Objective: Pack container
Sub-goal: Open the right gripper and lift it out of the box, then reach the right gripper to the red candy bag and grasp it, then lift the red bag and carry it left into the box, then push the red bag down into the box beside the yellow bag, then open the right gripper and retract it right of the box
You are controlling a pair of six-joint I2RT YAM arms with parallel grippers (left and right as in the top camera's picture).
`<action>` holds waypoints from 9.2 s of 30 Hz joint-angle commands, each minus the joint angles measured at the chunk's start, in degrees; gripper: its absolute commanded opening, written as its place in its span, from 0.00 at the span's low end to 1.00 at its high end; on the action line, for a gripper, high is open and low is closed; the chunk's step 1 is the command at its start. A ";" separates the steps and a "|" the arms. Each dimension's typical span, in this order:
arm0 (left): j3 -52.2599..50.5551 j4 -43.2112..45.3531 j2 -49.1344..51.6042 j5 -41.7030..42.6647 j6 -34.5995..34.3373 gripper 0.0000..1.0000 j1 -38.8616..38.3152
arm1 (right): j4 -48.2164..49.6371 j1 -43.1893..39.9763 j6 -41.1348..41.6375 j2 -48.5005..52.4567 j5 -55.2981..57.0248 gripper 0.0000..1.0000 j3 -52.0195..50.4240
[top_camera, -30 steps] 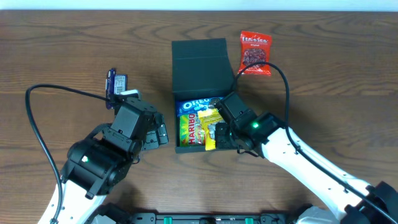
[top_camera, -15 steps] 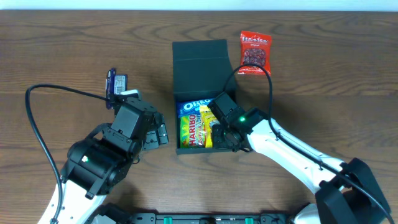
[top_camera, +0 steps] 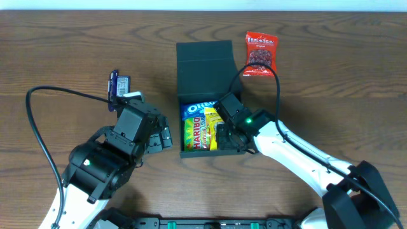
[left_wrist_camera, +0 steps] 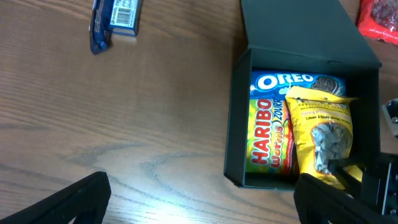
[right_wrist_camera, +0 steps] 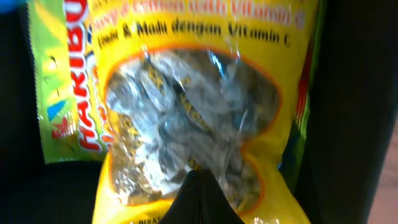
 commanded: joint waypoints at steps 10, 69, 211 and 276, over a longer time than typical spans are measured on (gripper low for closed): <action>1.16 -0.20 0.07 -0.02 -0.63 0.95 -0.02 | 2.34 -0.96 -1.84 4.50 2.43 0.01 -0.31; 1.16 -0.20 0.07 -0.02 -0.63 0.95 -0.02 | 29.75 -22.58 -20.48 10.84 19.78 0.99 11.32; 1.16 -0.20 0.07 -0.02 -0.63 0.95 -0.02 | -4.79 7.93 -1.55 -0.55 1.05 0.02 11.21; 1.16 -0.20 0.07 -0.02 -0.63 0.95 -0.02 | -16.09 2.64 -5.86 -25.09 7.39 0.66 13.86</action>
